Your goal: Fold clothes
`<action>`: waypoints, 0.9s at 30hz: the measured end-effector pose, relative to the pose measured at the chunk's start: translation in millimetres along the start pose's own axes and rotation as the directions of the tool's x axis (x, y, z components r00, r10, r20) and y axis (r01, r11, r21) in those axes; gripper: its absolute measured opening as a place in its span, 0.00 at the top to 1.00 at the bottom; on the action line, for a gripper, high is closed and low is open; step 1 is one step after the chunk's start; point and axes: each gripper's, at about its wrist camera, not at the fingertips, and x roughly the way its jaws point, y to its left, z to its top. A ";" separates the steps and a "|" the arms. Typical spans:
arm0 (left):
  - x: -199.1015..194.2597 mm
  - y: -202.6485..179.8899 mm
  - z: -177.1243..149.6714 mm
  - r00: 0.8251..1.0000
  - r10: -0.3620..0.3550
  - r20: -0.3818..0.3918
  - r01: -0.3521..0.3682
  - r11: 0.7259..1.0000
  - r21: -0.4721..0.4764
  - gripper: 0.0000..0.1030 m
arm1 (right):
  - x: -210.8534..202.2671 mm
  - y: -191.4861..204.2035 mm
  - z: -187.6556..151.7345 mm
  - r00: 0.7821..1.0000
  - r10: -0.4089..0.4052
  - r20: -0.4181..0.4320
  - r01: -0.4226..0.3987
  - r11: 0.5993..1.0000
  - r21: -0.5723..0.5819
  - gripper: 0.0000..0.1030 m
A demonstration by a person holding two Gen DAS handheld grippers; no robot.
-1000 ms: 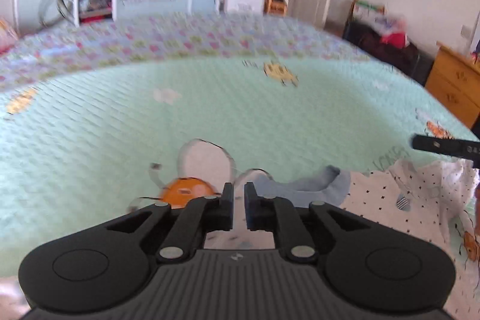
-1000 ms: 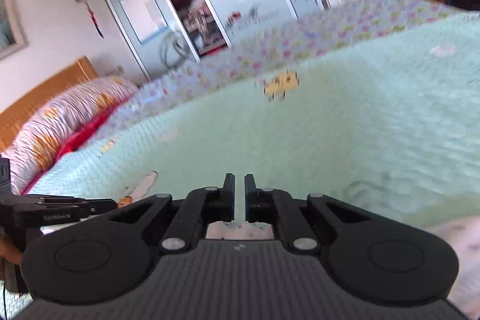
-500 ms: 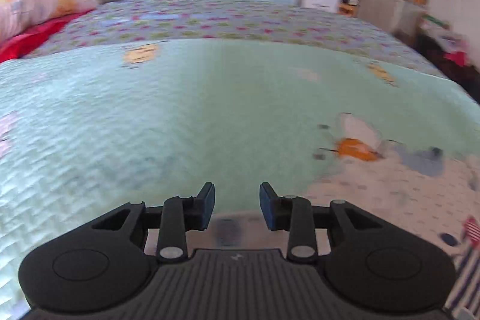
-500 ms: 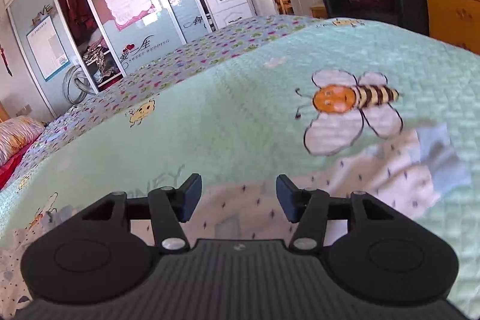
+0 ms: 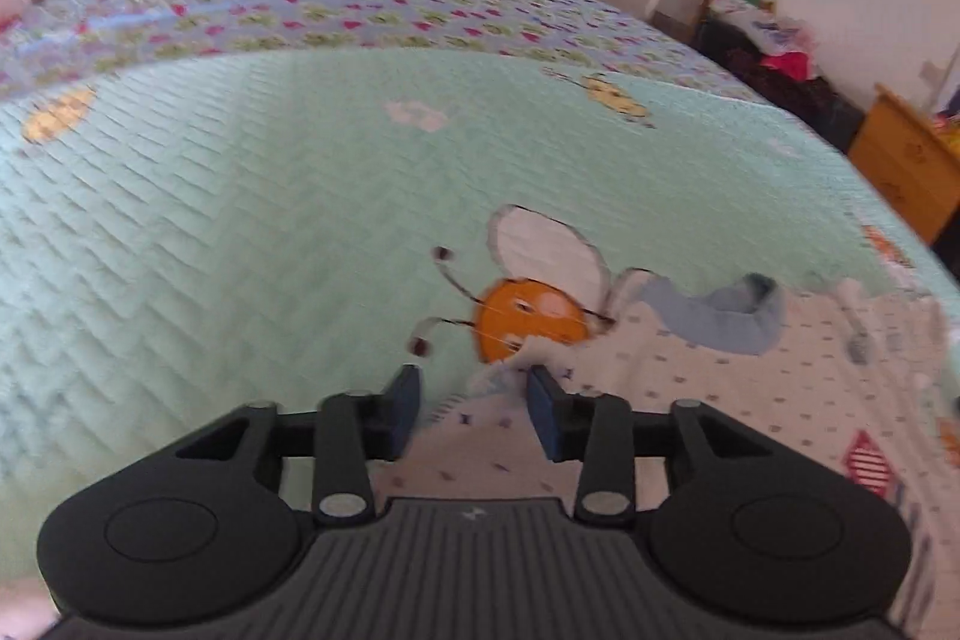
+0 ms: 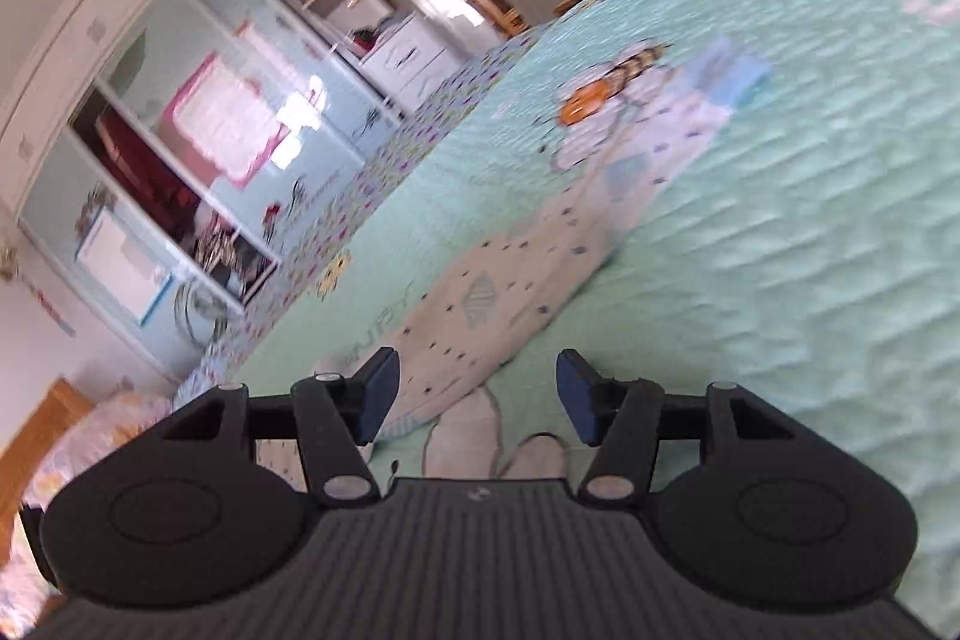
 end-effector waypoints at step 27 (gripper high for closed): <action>-3.3 -4.9 -15.9 0.959 0.284 -0.015 -0.282 0.956 0.079 0.96 | 187.9 75.0 79.1 0.911 -0.097 -0.402 -0.222 0.706 -0.673 0.41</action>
